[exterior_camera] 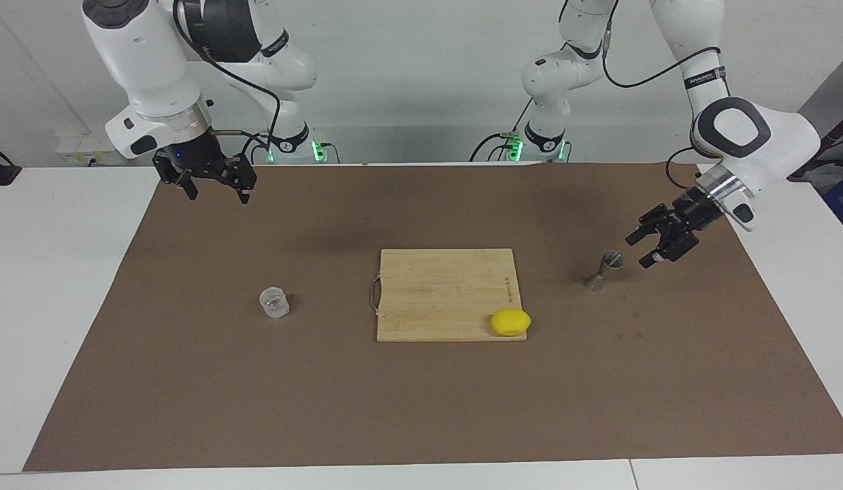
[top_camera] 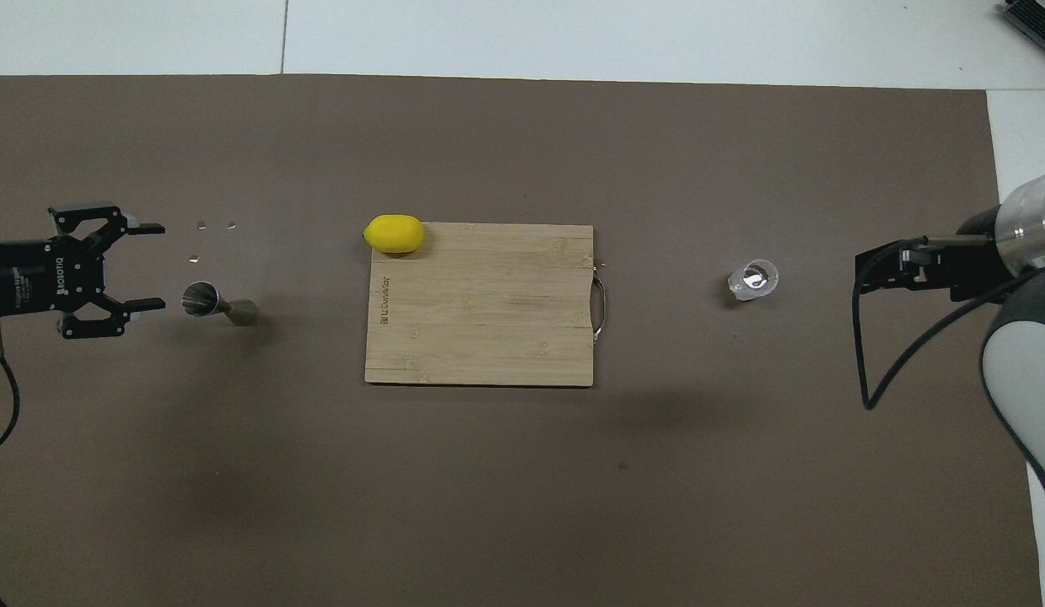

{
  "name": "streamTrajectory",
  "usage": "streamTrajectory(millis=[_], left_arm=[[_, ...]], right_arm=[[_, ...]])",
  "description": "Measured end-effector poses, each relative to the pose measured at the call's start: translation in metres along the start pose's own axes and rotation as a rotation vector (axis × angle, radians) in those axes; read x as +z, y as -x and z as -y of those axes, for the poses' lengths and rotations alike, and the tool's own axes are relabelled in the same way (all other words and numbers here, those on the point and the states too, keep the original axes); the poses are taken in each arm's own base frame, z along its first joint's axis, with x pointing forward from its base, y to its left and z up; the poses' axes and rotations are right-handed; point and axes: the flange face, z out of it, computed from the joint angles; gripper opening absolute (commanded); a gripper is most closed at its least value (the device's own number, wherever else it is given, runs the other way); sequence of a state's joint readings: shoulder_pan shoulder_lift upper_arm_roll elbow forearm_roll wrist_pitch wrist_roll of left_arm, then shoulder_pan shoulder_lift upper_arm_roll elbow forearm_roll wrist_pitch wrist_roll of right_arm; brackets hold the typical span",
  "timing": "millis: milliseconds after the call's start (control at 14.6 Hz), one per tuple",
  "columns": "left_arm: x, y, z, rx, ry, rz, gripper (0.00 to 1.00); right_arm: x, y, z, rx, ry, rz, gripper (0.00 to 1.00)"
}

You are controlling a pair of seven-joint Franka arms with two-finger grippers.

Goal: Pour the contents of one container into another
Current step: 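Open the left gripper and move it toward the small dark cup, then advance the open left gripper around the small dark cup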

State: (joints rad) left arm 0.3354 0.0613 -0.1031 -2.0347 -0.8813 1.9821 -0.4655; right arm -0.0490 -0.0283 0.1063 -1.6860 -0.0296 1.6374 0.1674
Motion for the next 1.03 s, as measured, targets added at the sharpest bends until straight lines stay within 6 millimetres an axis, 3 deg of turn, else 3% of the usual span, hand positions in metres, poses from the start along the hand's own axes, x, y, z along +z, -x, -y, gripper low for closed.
streamTrajectory(millis=[411,753,1027], left_arm=[[-0.008,-0.009,0.011,0.171,0.071,0.081,1.00],[0.002,-0.059,0.049,0.305,0.124,0.158,1.00],[0.007,-0.078,0.066,0.471,0.170,0.197,1.00]], right_arm=[[0.000,-0.001,-0.004,0.008,0.000,0.000,1.00],[0.000,-0.001,-0.004,0.008,0.000,0.000,1.00],[0.000,-0.001,-0.004,0.008,0.000,0.000,1.00]])
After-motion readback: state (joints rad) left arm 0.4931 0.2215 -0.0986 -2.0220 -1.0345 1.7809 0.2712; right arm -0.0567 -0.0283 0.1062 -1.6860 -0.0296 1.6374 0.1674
